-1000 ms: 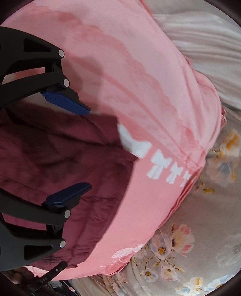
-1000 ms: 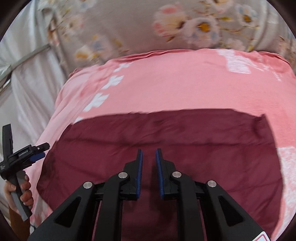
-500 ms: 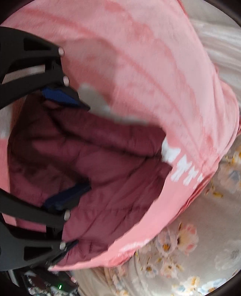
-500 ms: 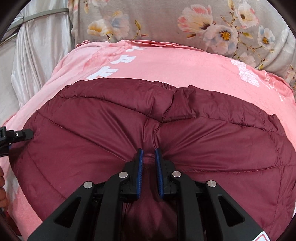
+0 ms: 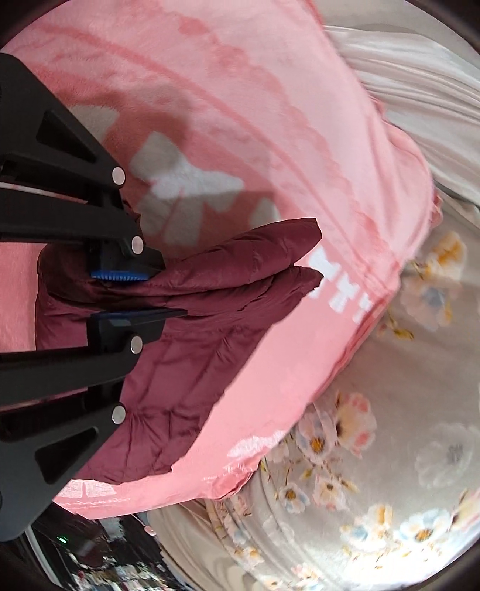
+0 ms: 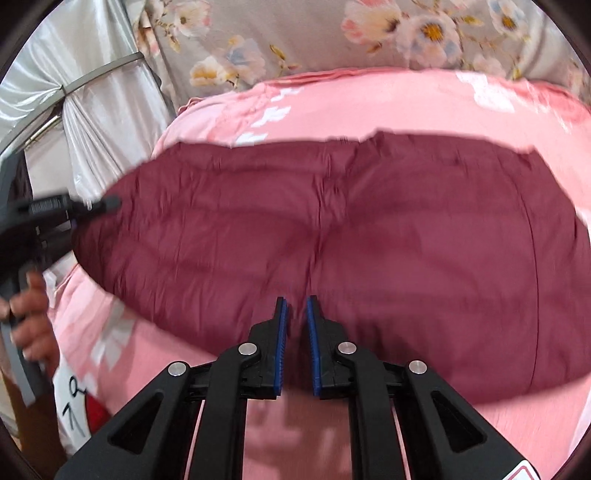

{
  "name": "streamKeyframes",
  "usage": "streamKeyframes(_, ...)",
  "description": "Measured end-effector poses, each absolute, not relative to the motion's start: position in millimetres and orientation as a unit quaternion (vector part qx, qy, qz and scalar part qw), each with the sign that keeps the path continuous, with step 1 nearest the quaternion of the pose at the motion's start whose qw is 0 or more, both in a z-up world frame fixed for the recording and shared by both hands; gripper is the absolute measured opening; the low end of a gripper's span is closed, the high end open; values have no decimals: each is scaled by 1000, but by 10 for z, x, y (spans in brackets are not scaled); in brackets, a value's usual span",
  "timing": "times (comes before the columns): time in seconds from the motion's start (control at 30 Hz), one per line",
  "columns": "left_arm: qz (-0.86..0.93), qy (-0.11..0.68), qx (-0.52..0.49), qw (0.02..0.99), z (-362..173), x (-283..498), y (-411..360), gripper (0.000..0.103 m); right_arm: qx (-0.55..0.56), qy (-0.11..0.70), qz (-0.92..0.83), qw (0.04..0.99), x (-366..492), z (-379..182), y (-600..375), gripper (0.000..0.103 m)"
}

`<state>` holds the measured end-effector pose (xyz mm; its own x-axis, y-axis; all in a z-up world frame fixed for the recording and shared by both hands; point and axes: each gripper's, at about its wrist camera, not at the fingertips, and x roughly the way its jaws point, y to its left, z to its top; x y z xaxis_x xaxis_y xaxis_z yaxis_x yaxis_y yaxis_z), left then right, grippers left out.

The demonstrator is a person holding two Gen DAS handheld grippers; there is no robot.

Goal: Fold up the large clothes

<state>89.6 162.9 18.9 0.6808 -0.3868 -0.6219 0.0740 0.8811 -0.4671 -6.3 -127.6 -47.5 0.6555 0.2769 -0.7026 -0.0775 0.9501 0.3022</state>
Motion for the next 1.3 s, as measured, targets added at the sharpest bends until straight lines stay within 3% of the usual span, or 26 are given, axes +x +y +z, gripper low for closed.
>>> streamKeyframes(0.33, -218, 309, -146, 914, 925, 532, 961, 8, 166, 415, 101, 889, -38, -791, -1348, 1)
streamKeyframes(0.63, -351, 286, -68, 889, 1268, 335, -279, 7, 223, 380, 108, 891, -313, -783, -1608, 0)
streamKeyframes(1.03, -398, 381, 23, 834, 516, 445, -1914, 6, 267, 346, 1, 899, -1197, -687, -2657, 1)
streamKeyframes(1.3, -384, 442, 50, 809, -123, 474, -2402, 5, 282, 338, -43, 897, -1402, -761, -3012, 2)
